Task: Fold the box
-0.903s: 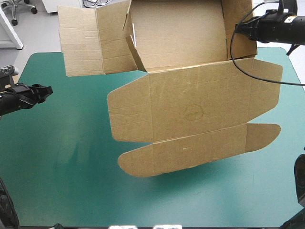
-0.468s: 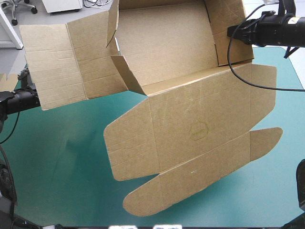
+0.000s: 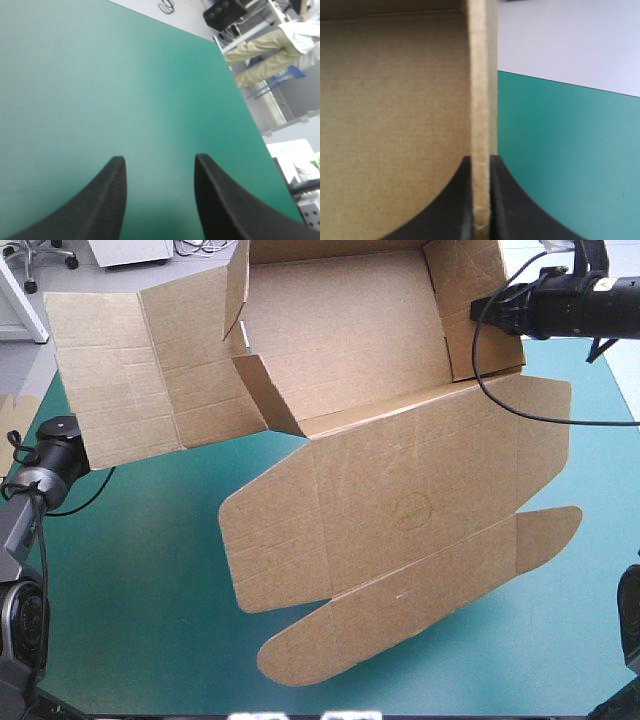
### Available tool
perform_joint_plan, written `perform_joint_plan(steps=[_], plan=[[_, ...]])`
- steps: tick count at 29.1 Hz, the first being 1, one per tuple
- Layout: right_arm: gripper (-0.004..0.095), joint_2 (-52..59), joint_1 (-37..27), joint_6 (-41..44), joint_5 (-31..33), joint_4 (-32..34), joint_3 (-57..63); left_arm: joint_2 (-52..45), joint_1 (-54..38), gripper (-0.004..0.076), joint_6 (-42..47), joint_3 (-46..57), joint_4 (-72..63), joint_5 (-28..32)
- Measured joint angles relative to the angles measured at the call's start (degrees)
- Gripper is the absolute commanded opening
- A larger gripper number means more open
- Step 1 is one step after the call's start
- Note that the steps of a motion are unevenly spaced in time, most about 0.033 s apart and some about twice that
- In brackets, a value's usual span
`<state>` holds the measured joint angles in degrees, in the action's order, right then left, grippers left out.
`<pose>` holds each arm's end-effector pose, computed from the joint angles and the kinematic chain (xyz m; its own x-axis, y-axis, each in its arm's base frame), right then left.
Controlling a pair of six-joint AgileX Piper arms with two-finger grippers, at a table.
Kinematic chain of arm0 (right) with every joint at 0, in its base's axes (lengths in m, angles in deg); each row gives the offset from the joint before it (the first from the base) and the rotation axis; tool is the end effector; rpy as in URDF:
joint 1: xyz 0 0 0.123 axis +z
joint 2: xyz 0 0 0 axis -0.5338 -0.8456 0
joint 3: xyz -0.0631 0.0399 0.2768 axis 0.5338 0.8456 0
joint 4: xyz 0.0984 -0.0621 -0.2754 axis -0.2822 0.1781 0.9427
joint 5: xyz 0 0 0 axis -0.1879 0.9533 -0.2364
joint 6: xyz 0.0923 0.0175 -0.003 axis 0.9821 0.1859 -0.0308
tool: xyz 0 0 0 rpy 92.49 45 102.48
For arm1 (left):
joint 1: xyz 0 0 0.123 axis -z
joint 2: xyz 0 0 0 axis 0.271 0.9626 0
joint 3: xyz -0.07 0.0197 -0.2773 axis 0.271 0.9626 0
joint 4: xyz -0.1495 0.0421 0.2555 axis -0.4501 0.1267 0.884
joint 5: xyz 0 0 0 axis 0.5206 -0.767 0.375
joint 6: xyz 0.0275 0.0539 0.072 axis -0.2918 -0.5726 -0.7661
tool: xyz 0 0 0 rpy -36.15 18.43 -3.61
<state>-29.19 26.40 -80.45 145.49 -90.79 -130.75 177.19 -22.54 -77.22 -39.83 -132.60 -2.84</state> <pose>0.3787 0.0253 0.5324 -0.5116 0.0055 -0.8592 -0.5232 0.7912 0.3166 0.3990 -0.0282 0.2892 -0.7219 -0.2873 -0.6295 0.3672 0.6119 -0.7005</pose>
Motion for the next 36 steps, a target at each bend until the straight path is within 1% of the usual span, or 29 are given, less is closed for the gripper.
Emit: perform_joint_plan(steps=[4,9,15,20,30,33,36], plan=[[-0.0013,-1.3,0.9,0.1,-0.1,3.4,0.0,0.0,1.4,0.0314,-0.3,-2.4,-1.5,-3.3],[-0.0013,-2.9,2.7,0.2,-0.1,6.3,0.1,0.1,1.4,0.0306,-0.1,-7.3,-6.4,-7.1],[-0.0013,-4.3,4.4,1.3,-2.4,10.7,0.1,0.1,1.4,0.0306,2.3,-14.1,-7.1,-13.4],[-0.0013,-6.4,4.4,2.0,-3.9,11.8,0.2,0.1,1.4,0.0304,4.4,-17.0,-5.7,-14.4],[-0.0011,-7.6,4.4,3.5,-6.2,12.4,0.2,0.1,2.7,0.0303,5.9,-17.6,-4.4,-14.5],[-0.0011,-7.6,4.6,5.2,-6.7,14.2,0.2,0.1,4.0,0.0303,6.1,-18.2,-4.5,-14.3],[-0.0011,-7.6,5.7,6.7,-7.0,18.0,0.2,0.1,4.9,0.0303,6.1,-18.2,-5.0,-12.9]])
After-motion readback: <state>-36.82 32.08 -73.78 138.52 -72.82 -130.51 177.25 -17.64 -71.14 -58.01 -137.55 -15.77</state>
